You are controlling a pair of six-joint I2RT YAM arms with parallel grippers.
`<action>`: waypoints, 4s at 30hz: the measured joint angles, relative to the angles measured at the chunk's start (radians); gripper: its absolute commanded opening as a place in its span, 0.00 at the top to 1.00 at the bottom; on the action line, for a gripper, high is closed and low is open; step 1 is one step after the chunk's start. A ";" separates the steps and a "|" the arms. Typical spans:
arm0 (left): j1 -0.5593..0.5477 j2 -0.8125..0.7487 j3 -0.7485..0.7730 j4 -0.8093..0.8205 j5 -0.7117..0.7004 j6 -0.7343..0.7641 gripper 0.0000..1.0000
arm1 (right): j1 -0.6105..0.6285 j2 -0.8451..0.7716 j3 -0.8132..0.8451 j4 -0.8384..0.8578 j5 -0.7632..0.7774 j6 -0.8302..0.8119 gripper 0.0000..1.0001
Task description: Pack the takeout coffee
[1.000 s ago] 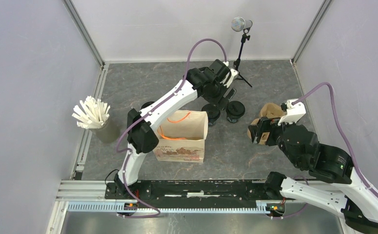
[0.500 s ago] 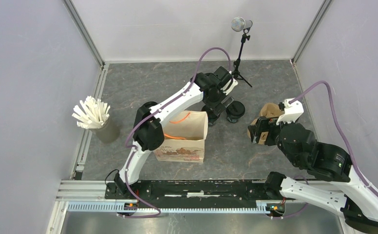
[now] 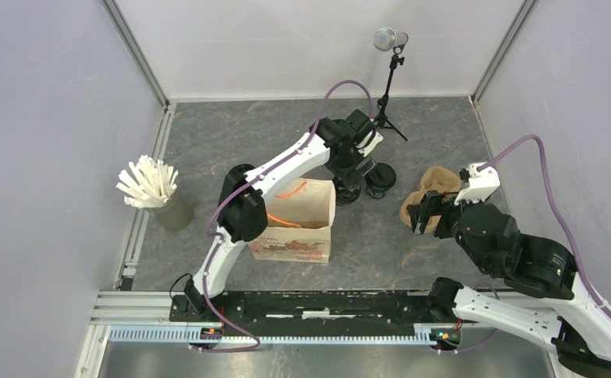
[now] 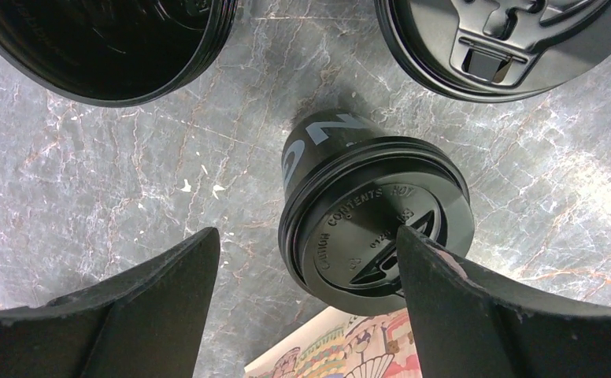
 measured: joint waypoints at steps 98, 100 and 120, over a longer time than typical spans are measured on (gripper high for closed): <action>-0.022 0.056 0.100 -0.084 0.032 0.025 0.02 | 0.000 0.018 0.002 0.003 -0.005 -0.035 0.03; -0.022 0.060 0.100 -0.083 0.032 0.025 0.02 | 0.000 0.018 0.002 0.003 -0.005 -0.035 0.03; -0.022 0.063 0.093 -0.081 0.040 0.025 0.13 | 0.000 0.015 0.002 0.003 -0.008 -0.035 0.02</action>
